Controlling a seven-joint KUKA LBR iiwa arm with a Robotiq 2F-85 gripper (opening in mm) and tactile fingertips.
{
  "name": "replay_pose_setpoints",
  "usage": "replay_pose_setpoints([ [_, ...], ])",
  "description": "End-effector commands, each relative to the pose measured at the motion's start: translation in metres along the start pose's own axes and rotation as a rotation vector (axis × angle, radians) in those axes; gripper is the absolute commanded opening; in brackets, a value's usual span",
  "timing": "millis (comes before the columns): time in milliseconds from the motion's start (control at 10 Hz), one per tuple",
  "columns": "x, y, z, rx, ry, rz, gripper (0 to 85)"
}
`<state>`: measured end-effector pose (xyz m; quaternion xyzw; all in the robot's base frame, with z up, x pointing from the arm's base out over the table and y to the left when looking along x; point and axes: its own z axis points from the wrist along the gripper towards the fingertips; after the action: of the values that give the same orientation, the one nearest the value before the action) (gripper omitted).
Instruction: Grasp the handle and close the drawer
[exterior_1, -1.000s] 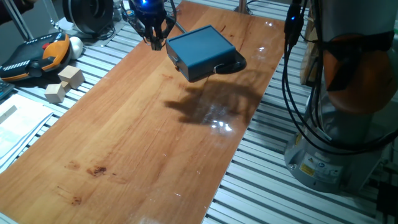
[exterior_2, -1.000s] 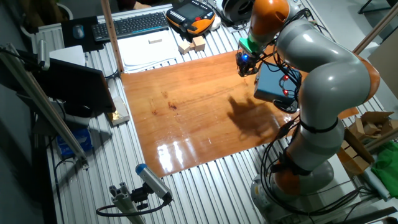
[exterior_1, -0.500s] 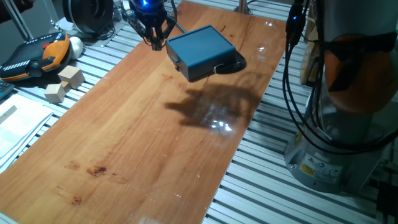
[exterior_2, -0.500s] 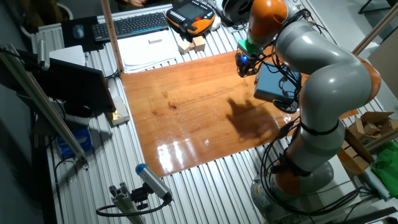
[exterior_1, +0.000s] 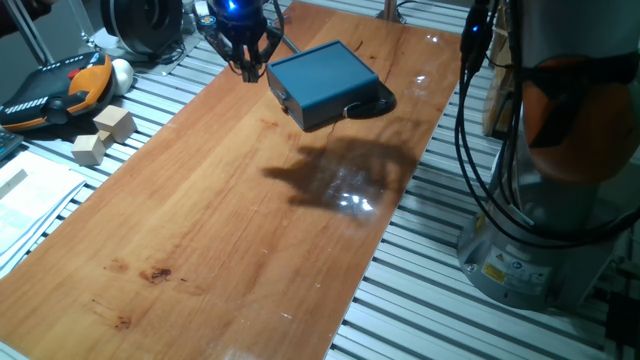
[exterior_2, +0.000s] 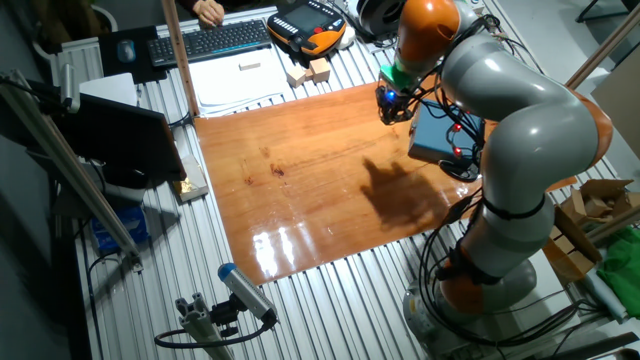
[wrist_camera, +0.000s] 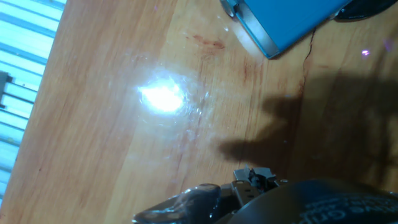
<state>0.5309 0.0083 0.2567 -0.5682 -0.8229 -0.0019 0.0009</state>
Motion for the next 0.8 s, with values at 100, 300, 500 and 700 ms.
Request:
replay_pose_setpoints([
  [100,-0.0010,0.0002,0.0005,0.000,0.017,-0.008,2.0],
  [300,0.0031,-0.0003,0.0038,0.000,0.010,-0.007,2.0],
  [500,0.0037,-0.0001,0.0050,0.000,0.005,-0.010,2.0],
  [700,0.0028,0.0002,0.0052,-0.002,0.003,-0.013,2.0],
])
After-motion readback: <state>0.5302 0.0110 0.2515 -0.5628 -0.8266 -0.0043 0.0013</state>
